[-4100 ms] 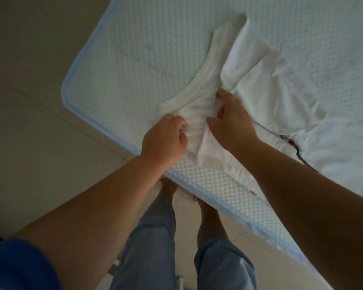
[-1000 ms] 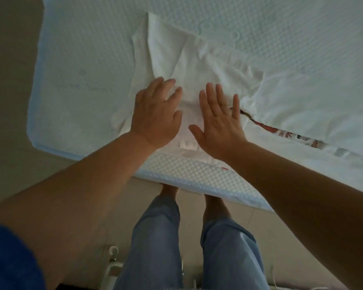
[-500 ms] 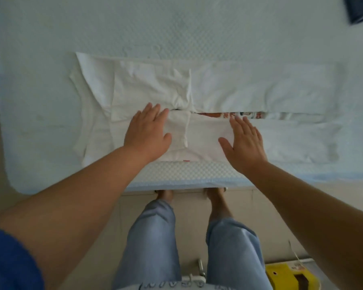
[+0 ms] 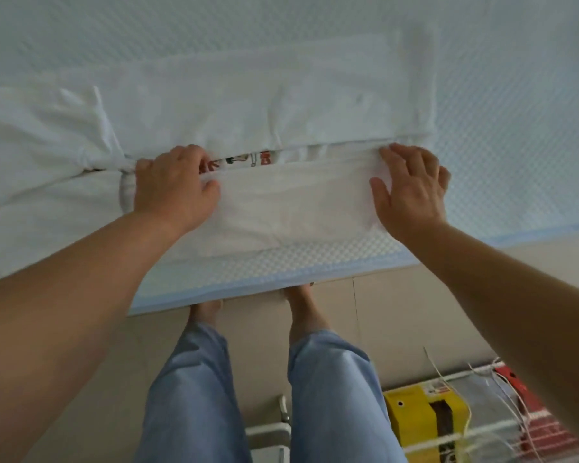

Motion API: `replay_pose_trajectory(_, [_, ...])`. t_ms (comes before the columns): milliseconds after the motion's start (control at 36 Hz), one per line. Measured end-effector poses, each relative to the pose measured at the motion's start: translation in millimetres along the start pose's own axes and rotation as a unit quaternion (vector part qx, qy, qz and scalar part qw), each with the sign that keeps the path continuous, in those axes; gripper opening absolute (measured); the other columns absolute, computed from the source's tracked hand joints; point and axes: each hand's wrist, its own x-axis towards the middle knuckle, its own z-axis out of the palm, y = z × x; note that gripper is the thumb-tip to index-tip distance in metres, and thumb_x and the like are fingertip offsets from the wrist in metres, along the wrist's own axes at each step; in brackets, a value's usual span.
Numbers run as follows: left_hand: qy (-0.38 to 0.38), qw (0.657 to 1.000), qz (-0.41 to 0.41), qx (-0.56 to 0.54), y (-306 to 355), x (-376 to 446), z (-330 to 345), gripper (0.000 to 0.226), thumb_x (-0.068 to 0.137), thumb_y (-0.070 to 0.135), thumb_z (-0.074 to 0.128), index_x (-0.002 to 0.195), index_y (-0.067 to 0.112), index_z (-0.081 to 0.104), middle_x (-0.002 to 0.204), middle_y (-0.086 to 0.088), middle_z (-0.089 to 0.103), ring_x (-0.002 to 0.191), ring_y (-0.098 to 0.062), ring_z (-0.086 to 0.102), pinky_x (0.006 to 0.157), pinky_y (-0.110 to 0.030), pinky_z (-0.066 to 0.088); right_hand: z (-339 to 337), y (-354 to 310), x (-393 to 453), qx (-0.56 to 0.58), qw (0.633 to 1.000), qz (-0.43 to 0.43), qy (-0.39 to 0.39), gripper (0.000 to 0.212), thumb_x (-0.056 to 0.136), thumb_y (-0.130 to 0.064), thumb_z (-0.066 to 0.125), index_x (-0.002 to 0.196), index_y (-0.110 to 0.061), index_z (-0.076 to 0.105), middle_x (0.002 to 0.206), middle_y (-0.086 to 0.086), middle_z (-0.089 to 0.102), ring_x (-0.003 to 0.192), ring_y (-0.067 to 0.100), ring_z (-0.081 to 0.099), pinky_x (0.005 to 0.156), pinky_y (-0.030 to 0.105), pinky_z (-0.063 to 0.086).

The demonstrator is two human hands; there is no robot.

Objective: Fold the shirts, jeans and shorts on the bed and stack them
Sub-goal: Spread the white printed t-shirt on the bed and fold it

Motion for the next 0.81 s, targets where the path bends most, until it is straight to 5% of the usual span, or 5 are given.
replay_pose_trajectory(167, [-0.098,0.995,0.002,-0.008,2,15,-26,0.03,0.073,0.044,0.058,0.09,0.022,0.068,0.07,-0.002,0.056,0.089,-0.032,0.055,0.076,-0.034,0.036,-16,31,30,-0.032,0.998,-0.017,-0.051,0.033,0.084,-0.029,0.058,0.114,-0.013,0.062,0.116,0.014,0.055,0.112,0.034,0.041,0.094,0.038,0.023])
replay_pose_trajectory(389, [-0.026,0.993,-0.079,-0.083,8,10,-17,0.017,0.078,0.025,0.066,0.093,0.018,0.068,0.097,-0.009,0.063,0.091,-0.031,0.057,0.079,-0.037,0.042,-28,48,49,0.187,0.97,0.137,-0.076,0.017,0.083,-0.024,0.052,0.098,-0.022,0.06,0.094,-0.003,0.052,0.083,0.017,0.049,0.067,0.024,0.038])
replay_pose_trajectory(556, [0.051,0.994,-0.054,-0.075,37,12,-1,0.026,0.073,0.025,0.068,0.097,0.015,0.07,0.096,-0.014,0.062,0.096,-0.035,0.054,0.086,-0.039,0.04,-18,49,42,0.243,0.935,0.258,0.0,0.026,0.084,-0.031,0.052,0.108,-0.02,0.05,0.097,-0.008,0.046,0.087,0.012,0.044,0.076,0.025,0.032])
replay_pose_trajectory(639, [0.057,0.994,-0.015,-0.088,56,14,4,0.023,0.074,0.024,0.069,0.094,0.012,0.07,0.096,-0.017,0.059,0.095,-0.036,0.053,0.084,-0.039,0.039,-18,54,40,0.252,0.917,0.307,-0.045,0.017,0.087,-0.031,0.045,0.099,-0.021,0.052,0.08,-0.011,0.048,0.082,0.016,0.047,0.063,0.025,0.032])
replay_pose_trajectory(806, [0.052,0.994,0.018,-0.094,83,22,5,0.023,0.074,0.024,0.07,0.093,0.012,0.07,0.098,-0.018,0.058,0.096,-0.038,0.053,0.084,-0.04,0.04,-16,57,25,0.254,0.909,0.282,-0.173,0.034,0.083,-0.044,0.061,0.105,-0.018,0.06,0.09,-0.002,0.059,0.079,0.019,0.054,0.062,0.028,0.039])
